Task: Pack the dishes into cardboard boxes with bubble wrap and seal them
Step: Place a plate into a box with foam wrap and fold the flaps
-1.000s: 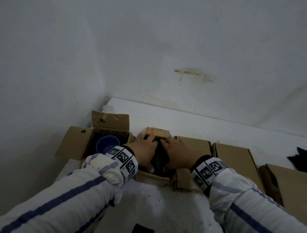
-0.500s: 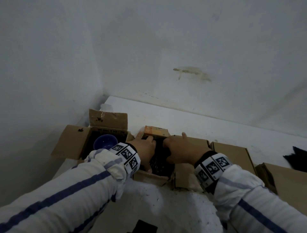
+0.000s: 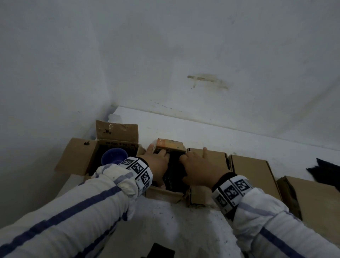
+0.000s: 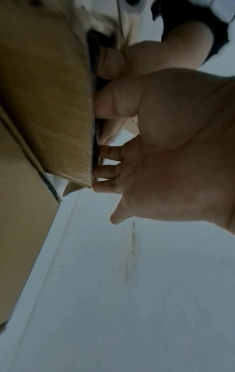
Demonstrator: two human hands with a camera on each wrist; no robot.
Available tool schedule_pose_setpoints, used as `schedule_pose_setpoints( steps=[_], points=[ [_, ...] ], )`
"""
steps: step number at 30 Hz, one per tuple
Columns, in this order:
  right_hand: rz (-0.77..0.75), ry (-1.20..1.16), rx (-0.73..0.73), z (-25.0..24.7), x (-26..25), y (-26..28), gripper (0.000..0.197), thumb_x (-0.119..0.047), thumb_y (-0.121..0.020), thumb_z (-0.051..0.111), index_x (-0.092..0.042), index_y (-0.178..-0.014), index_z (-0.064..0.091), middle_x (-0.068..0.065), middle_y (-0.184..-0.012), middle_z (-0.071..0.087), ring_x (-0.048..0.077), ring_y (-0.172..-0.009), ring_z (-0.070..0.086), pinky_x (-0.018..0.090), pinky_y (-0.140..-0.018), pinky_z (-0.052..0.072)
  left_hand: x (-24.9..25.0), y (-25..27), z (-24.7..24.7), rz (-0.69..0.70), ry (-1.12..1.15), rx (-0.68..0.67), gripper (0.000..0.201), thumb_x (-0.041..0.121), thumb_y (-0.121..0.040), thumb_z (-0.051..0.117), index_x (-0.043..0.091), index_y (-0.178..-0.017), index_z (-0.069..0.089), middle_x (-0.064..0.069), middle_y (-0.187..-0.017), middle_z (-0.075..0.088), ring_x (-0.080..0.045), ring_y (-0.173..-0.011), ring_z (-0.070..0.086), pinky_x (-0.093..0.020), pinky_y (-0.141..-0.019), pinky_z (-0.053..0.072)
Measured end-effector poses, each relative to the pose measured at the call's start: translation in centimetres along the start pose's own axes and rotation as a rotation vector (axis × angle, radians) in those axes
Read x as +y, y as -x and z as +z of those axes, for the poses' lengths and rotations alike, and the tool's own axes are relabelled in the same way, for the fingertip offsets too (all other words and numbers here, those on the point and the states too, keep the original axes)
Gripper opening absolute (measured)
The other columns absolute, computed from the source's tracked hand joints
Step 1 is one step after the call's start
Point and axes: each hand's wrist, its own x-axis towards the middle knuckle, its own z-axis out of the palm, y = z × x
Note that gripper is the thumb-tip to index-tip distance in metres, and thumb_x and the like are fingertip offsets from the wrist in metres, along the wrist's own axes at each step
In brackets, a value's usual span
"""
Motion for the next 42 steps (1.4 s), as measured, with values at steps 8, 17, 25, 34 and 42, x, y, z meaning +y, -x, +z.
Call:
schedule_pose_setpoints(
  steps=[8, 17, 25, 34, 42],
  points=[
    [0.039, 0.066, 0.107, 2.0, -2.1, 0.1, 0.037, -0.024, -0.092, 0.046, -0.012, -0.126, 0.040, 0.011, -0.130, 0.045, 0.034, -0.140, 0.019, 0.069, -0.107, 0.001, 0.0, 0.5, 0.3, -0.023, -0.030, 0.066, 0.112, 0.058, -0.071, 0.070, 0.012, -0.150, 0.006, -0.010, -0.149, 0.022, -0.035, -0.136, 0.029, -0.063, -0.112, -0.003],
    [0.255, -0.744, 0.110, 0.9, 1.3, 2.8, 0.048, -0.012, -0.090, 0.052, 0.000, -0.134, 0.040, 0.019, -0.126, 0.051, 0.033, -0.110, 0.055, 0.038, -0.087, 0.048, -0.9, 2.3, 1.8, 0.008, 0.076, 0.302, 0.102, 0.059, -0.071, 0.070, 0.020, -0.149, 0.017, -0.008, -0.153, 0.006, -0.033, -0.136, 0.016, -0.050, -0.114, 0.013],
    [0.172, -0.587, 0.023, 1.0, -1.4, 0.8, 0.040, -0.009, -0.095, 0.043, -0.018, -0.056, 0.034, 0.001, -0.062, 0.042, 0.010, -0.053, 0.036, 0.018, -0.049, 0.031, -0.1, 2.0, 2.4, -0.089, 0.134, 0.290, 0.077, 0.055, -0.071, 0.071, 0.015, -0.131, 0.043, -0.009, -0.144, 0.024, -0.031, -0.124, 0.028, -0.042, -0.107, 0.028],
    [0.362, -0.953, -0.010, 0.9, 0.0, -0.9, 0.011, -0.002, -0.083, 0.048, 0.000, -0.073, 0.053, 0.010, -0.068, 0.042, 0.020, -0.060, 0.040, 0.027, -0.053, 0.031, -1.9, 2.1, 0.7, -0.085, 0.493, 0.312, 0.052, 0.024, -0.086, 0.061, 0.014, -0.133, 0.042, -0.011, -0.136, 0.029, -0.033, -0.125, 0.033, -0.035, -0.102, 0.034],
    [0.356, -1.400, 0.007, 0.7, 1.3, -2.9, 0.042, 0.014, -0.075, 0.035, -0.004, -0.104, 0.059, 0.011, -0.089, 0.044, 0.024, -0.081, 0.036, 0.027, -0.057, 0.026, -4.1, -0.3, -2.0, -0.362, 0.918, 0.341, 0.025, 0.008, -0.096, 0.042, 0.011, -0.114, 0.059, -0.015, -0.120, 0.060, -0.031, -0.114, 0.056, -0.030, -0.088, 0.044]
  ],
)
